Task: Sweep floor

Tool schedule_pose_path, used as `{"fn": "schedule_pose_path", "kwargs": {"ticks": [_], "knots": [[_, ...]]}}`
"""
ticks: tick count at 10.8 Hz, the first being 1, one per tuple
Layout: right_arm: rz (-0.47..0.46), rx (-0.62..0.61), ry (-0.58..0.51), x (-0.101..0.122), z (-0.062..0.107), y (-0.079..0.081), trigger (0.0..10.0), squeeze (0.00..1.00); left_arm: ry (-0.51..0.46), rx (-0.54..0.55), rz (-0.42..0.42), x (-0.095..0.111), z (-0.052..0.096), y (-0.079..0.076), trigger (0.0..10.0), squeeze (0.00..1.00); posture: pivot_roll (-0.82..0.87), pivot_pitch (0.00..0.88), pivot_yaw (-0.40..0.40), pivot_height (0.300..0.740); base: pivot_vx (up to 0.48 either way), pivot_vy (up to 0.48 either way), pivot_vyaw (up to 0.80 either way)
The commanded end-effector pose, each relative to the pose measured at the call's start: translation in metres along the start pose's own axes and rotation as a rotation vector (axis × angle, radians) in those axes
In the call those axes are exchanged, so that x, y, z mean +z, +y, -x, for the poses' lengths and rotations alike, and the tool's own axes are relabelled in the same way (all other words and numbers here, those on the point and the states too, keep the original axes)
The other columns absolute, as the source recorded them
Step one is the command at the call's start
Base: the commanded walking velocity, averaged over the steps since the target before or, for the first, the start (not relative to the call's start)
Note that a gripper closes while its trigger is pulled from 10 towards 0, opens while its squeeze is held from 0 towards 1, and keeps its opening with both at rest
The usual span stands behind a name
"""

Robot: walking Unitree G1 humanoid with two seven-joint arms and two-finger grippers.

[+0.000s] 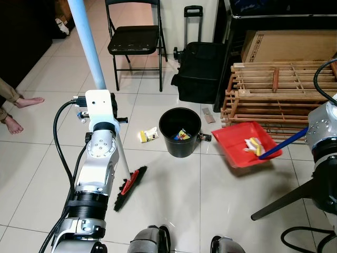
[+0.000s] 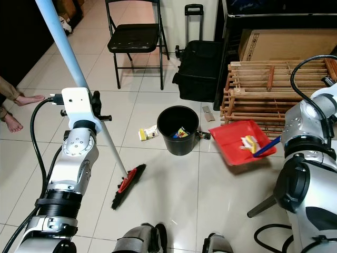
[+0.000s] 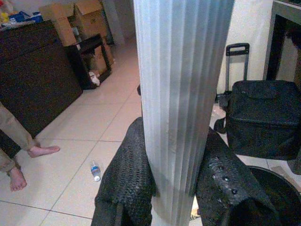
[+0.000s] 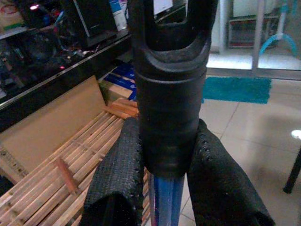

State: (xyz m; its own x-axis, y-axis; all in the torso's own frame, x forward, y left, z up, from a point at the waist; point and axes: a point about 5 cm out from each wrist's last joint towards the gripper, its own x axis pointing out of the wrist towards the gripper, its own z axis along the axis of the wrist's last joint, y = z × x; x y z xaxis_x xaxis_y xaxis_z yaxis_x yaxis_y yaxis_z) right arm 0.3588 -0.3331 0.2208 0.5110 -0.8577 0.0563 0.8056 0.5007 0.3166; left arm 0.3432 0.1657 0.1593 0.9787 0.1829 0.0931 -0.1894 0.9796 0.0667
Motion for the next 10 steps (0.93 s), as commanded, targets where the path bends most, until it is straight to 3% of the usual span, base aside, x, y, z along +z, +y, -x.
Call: {"fn": "schedule_pose_path", "kwargs": {"ticks": [1, 3, 7, 10], "knots": [[-0.046, 0.049, -0.022, 0.02, -0.005, 0.011, 10.0, 0.0, -0.043, 0.019, -0.015, 0.009, -0.004, 0.004, 10.0, 0.0, 0.05, 0.108, 0.133, 0.74, 0.0, 0.0, 0.0], [-0.023, 0.125, -0.015, 0.021, -0.007, 0.012, 10.0, 0.0, -0.039, 0.011, -0.011, 0.009, -0.004, 0.002, 10.0, 0.0, 0.04, 0.108, 0.129, 0.74, 0.0, 0.0, 0.0], [0.001, 0.154, 0.005, 0.024, -0.016, 0.001, 10.0, 0.0, -0.033, -0.004, -0.006, 0.008, -0.006, -0.002, 10.0, 0.0, 0.02, 0.109, 0.132, 0.74, 0.0, 0.0, 0.0], [0.008, 0.278, 0.043, 0.025, -0.017, 0.007, 10.0, 0.0, -0.033, -0.009, -0.002, 0.008, -0.007, -0.004, 10.0, 0.0, 0.01, 0.107, 0.132, 0.74, 0.0, 0.0, 0.0]]}}
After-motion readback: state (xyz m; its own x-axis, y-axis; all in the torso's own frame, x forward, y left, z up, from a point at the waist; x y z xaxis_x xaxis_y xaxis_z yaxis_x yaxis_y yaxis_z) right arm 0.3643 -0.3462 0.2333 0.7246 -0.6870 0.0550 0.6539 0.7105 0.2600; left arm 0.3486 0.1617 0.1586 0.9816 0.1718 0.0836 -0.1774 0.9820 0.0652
